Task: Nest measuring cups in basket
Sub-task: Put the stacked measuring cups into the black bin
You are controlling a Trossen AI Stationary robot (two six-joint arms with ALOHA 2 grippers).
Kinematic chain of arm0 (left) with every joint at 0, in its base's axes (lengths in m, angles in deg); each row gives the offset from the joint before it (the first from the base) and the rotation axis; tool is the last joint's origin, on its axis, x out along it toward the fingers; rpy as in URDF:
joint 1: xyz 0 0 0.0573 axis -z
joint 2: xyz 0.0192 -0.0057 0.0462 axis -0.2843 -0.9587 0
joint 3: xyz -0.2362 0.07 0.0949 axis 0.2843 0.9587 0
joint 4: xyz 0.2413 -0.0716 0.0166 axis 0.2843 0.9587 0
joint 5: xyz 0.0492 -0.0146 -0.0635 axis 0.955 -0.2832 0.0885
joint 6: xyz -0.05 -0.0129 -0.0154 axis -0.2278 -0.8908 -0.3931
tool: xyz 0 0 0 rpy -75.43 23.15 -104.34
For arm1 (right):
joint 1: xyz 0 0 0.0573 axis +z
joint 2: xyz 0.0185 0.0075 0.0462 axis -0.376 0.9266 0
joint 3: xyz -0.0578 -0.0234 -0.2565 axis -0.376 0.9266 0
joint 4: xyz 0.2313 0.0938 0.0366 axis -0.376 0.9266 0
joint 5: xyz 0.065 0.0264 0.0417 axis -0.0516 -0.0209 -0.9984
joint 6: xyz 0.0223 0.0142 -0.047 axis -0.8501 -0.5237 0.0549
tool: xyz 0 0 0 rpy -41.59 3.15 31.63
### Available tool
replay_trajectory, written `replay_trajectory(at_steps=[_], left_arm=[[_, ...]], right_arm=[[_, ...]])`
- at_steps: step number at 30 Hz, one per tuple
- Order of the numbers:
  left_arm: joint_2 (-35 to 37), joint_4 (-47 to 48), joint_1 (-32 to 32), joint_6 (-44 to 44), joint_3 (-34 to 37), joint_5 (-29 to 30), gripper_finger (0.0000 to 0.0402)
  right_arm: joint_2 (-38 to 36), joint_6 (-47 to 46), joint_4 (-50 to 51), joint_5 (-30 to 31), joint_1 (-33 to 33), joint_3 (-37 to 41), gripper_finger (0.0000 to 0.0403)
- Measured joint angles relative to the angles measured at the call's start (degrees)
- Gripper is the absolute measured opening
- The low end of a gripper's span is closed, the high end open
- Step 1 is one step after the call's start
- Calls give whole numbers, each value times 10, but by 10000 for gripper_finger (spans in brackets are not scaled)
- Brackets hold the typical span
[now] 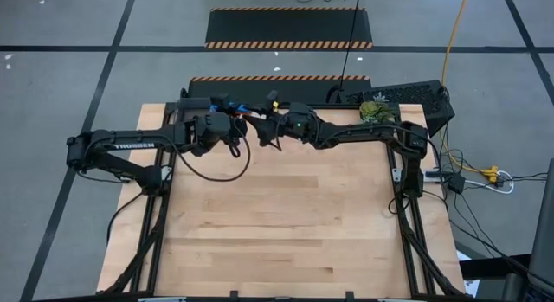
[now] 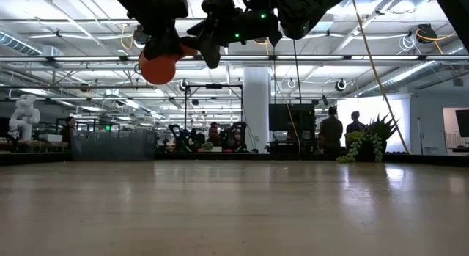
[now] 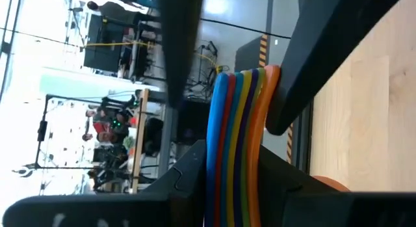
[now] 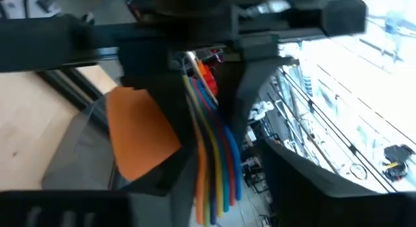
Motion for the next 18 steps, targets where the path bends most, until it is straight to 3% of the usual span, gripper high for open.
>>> replay_trajectory(at_steps=[8, 18], left_arm=[[0, -3, 0, 0, 0, 12, 85], [0, 24, -33, -30, 0, 38, 85]], right_arm=[[0, -18, -3, 36, 0, 0, 247], [-20, -26, 76, 153, 3, 0, 265]])
